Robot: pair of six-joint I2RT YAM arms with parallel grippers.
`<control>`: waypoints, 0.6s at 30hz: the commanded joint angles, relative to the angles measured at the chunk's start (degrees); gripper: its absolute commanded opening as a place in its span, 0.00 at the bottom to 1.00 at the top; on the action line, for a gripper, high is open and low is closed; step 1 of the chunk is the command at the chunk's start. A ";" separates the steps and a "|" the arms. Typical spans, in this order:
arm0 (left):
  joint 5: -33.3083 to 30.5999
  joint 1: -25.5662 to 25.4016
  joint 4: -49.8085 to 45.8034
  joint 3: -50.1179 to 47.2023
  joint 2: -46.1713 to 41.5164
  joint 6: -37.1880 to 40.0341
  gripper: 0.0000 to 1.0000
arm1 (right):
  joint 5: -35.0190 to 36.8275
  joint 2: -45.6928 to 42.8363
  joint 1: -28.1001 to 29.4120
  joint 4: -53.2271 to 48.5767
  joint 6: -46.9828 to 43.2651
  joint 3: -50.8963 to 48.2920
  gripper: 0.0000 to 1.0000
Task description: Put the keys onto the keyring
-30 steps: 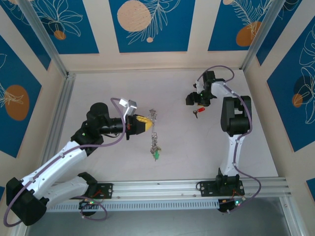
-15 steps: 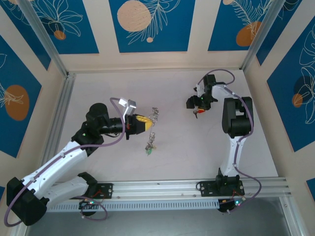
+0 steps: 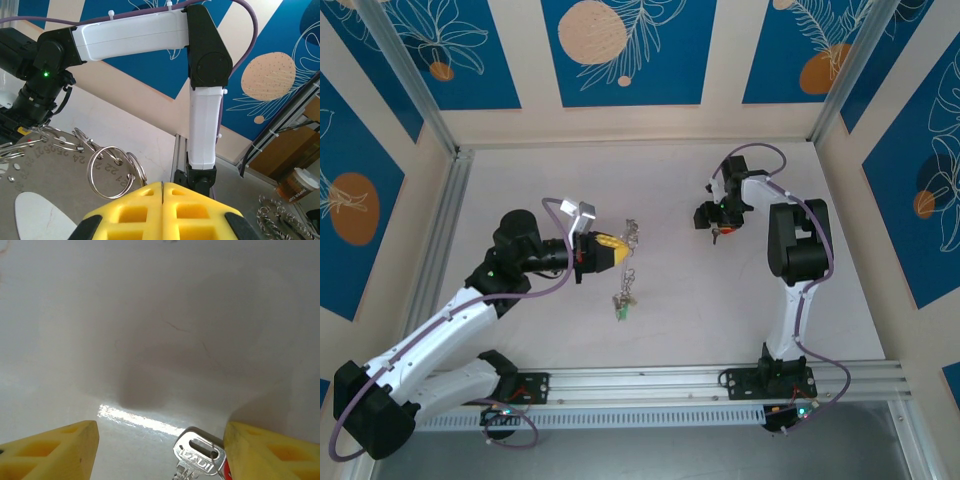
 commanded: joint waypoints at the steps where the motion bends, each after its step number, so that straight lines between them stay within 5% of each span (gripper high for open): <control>1: 1.85 0.64 3.80 -0.27 -0.71 -0.91 0.00 | 3.10 -1.74 -0.16 -1.45 -0.39 -0.72 0.67; 18: 2.58 1.26 5.00 -0.23 0.50 -1.95 0.00 | 2.25 -5.09 -0.69 0.66 -0.04 -4.83 0.62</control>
